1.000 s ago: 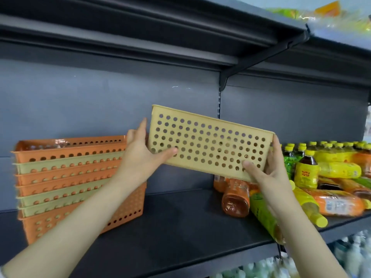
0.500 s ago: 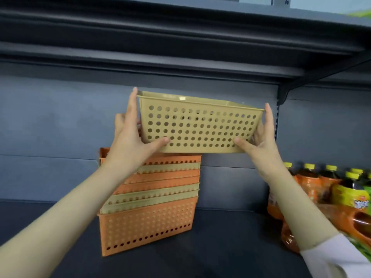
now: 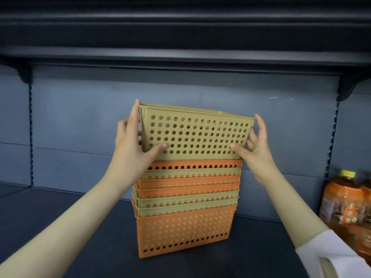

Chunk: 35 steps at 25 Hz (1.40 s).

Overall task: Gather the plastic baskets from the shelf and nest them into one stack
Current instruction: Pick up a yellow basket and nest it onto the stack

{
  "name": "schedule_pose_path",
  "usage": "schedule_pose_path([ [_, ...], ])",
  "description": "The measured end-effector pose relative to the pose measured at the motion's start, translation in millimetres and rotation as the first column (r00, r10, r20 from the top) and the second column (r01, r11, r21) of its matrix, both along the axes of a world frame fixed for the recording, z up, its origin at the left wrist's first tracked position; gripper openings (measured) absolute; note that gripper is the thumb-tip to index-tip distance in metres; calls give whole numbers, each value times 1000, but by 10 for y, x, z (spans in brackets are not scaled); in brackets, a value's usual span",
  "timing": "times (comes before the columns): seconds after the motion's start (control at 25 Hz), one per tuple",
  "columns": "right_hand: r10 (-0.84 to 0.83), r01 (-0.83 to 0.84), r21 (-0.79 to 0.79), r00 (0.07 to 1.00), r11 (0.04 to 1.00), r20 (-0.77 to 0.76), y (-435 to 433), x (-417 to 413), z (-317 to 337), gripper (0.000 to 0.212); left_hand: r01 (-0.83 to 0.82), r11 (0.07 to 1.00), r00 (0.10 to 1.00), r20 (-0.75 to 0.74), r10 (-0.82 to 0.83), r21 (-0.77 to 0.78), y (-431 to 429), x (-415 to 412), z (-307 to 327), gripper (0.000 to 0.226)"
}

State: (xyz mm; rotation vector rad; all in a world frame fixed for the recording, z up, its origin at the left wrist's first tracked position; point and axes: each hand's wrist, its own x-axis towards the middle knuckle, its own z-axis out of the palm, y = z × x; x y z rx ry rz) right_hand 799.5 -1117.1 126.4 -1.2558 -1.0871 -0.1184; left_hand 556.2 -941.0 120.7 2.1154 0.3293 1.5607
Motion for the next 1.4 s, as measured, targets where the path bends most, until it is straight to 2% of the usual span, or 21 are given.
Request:
schedule_pose_path([
  [0.16, 0, 1, 12, 1000, 1000, -20, 84, 33, -22, 96, 13, 1000, 1000, 23, -13, 3, 86, 63, -10, 107],
  [0.28, 2, -3, -21, 1000, 1000, -31, 143, 68, -80, 91, 20, 997, 1000, -11, -21, -73, 178, 111, -83, 100],
  [0.44, -79, 78, -55, 997, 995, -16, 176, 95, -276, 65, -165, 986, 986, 12, 165, -27, 203, 138, -331, 76],
  [0.52, -161, 163, -38, 986, 986, 37, 185, 104, -392, 57, -236, 972, 971, 23, 237, -11, 199, 145, -493, 78],
  [0.56, -155, 155, -21, 988, 988, 17, 192, 98, -452, 57, -236, 972, 972, 19, 236, -16, 202, 149, -572, 81],
  [0.68, -17, 14, -28, 994, 1000, -109, 221, 63, -602, 58, -57, 995, 998, -5, 57, -86, 245, 184, -744, 81],
  [0.76, -18, 13, -46, 994, 999, -104, 257, 87, -657, 52, 67, 990, 998, 20, -65, -122, 278, 212, -783, 75],
  [1.0, -81, 79, -24, 994, 997, -75, 304, 61, -687, 55, 145, 972, 989, 65, -135, -187, 268, 225, -797, 74],
  [1.12, -65, 63, -34, 995, 997, -79, 183, -112, -664, 65, 227, 940, 973, 105, -206, -253, 249, 147, -768, 63],
  [1.2, -59, 56, -51, 996, 997, -63, 81, -187, -707, 82, 282, 899, 958, 146, -247, -334, 278, 118, -797, 72],
  [1.28, -13, 5, -71, 993, 997, -121, 27, -210, -877, 103, 327, 851, 944, 181, -275, -412, 329, 113, -922, 87],
  [1.32, 16, -31, -87, 985, 996, -169, 26, -211, -991, 106, 346, 815, 938, 191, -289, -465, 324, 112, -1002, 95],
  [1.4, 56, -86, -101, 962, 991, -267, 42, -201, -1209, 94, 366, 744, 929, 180, -322, -559, 273, 103, -1187, 107],
])
